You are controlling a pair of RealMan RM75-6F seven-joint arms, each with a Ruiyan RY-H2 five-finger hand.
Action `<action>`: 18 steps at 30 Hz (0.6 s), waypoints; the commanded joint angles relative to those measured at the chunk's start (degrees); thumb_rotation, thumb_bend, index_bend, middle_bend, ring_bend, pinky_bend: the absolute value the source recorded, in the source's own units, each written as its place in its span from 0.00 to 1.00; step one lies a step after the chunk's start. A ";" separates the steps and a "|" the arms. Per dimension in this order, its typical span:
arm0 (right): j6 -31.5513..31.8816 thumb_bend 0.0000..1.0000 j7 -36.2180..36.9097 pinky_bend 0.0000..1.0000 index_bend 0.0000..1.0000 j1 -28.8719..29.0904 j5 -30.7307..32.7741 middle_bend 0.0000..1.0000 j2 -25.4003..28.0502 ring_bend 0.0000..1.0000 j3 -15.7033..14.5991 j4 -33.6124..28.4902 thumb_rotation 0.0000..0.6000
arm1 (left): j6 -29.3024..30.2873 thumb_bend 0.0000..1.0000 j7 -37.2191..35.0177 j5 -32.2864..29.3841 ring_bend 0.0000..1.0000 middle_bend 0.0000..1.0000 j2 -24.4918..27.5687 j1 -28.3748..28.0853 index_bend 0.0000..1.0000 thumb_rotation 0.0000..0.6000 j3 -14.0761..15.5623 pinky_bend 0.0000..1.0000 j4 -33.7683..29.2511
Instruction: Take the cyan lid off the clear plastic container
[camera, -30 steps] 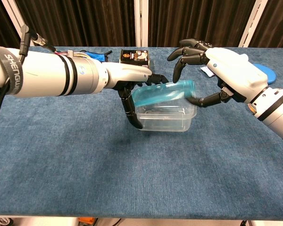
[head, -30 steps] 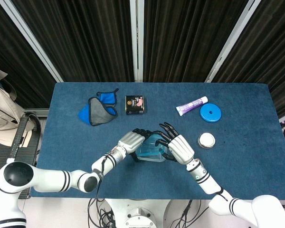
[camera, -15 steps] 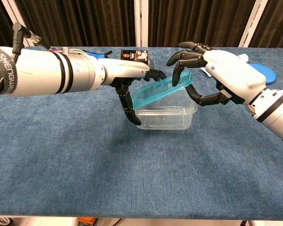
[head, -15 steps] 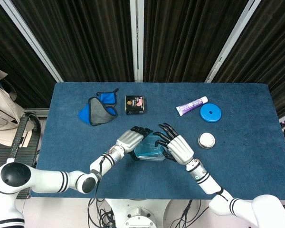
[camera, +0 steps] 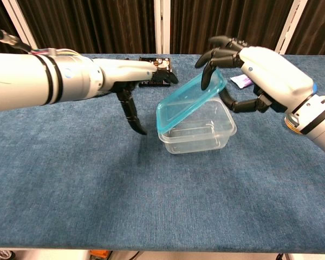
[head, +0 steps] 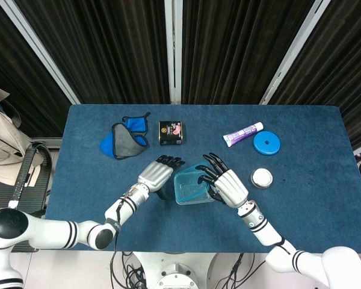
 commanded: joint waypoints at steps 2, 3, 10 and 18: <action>0.80 0.63 -0.25 0.00 0.73 0.24 -0.22 0.25 0.18 0.00 0.59 -0.26 1.00 | 1.17 0.09 -0.05 0.77 0.00 0.00 1.26 1.38 0.00 1.00 0.15 0.00 -0.95; 1.17 0.63 -0.34 0.00 0.73 0.30 -0.27 0.25 0.21 0.00 0.82 -0.36 1.00 | 1.57 0.09 -0.19 1.10 0.00 0.00 1.77 1.86 0.00 1.00 0.15 0.00 -1.24; 2.79 0.63 -0.73 0.00 0.73 0.36 -0.07 0.25 0.91 0.00 2.04 -1.04 1.00 | 4.30 0.09 -0.86 2.94 0.00 0.00 4.76 4.95 0.00 1.00 0.25 0.00 -2.26; 5.38 0.63 -0.02 0.00 0.73 0.76 1.13 0.25 1.38 0.00 5.08 -0.99 1.00 | 6.61 0.09 -2.45 4.74 0.00 0.00 7.32 8.64 0.00 1.00 -0.03 0.00 -1.23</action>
